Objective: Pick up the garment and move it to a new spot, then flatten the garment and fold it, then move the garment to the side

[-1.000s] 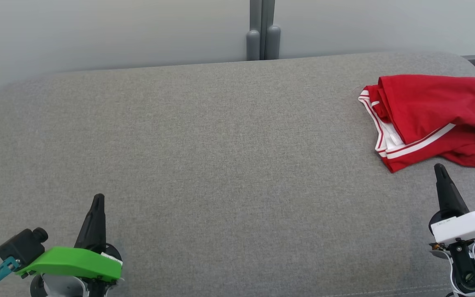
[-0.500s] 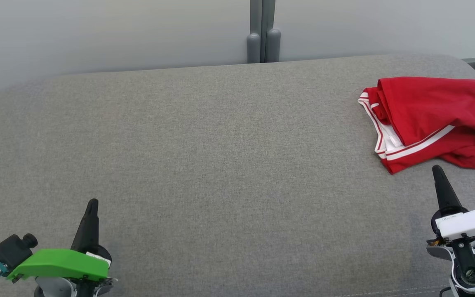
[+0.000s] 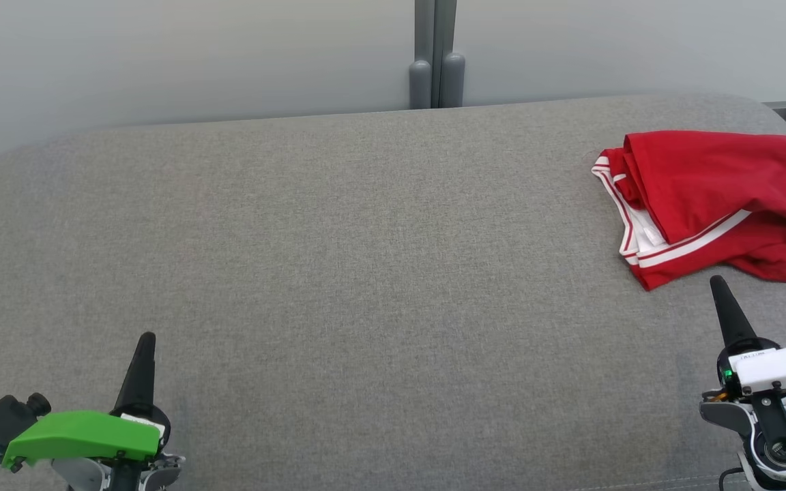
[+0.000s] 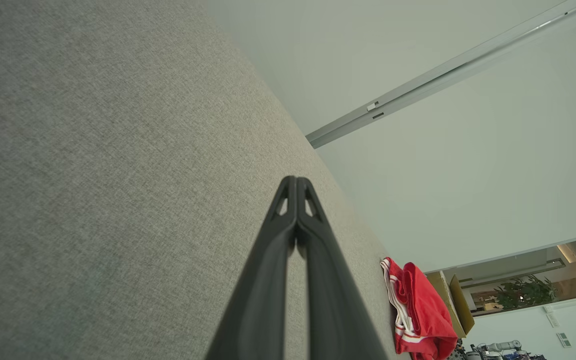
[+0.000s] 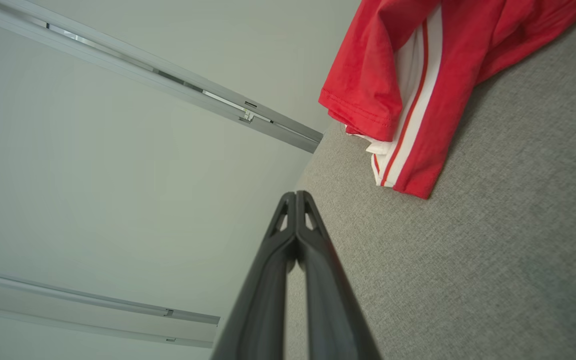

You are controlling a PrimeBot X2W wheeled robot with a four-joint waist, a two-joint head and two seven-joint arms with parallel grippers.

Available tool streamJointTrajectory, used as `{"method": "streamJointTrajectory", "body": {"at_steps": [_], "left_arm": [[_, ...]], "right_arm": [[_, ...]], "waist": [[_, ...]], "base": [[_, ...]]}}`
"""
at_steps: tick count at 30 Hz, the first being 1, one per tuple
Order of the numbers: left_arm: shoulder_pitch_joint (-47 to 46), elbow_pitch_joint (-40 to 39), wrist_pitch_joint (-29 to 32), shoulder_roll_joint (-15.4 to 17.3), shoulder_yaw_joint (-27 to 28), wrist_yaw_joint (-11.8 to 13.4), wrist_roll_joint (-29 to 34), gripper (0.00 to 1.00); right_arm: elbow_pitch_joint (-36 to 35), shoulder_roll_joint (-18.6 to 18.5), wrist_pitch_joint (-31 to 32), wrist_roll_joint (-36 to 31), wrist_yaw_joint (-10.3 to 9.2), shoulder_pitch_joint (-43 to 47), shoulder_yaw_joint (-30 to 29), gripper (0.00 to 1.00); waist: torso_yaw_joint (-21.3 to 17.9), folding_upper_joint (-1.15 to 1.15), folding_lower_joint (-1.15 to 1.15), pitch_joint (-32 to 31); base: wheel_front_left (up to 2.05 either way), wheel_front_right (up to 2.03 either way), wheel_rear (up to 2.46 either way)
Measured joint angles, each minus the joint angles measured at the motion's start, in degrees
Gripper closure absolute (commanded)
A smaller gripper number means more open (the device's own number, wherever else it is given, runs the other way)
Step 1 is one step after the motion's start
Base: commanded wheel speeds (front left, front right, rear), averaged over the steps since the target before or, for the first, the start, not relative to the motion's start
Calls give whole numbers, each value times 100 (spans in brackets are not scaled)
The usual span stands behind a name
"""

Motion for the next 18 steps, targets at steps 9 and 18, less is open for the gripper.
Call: {"method": "streamJointTrajectory", "body": {"at_steps": [9, 18], "left_arm": [[-58, 124, 157, -82, 109, -120, -583, 100], [-77, 243, 289, -113, 224, -256, -1050, 100]], "right_arm": [[163, 146, 159, 498, 110, -79, -158, 100], [300, 247, 287, 939, 225, -186, -278, 100]], "waist": [[3, 0, 0, -36], [6, 0, 0, -67]], "base": [[0, 0, 0], [0, 0, 0]]}}
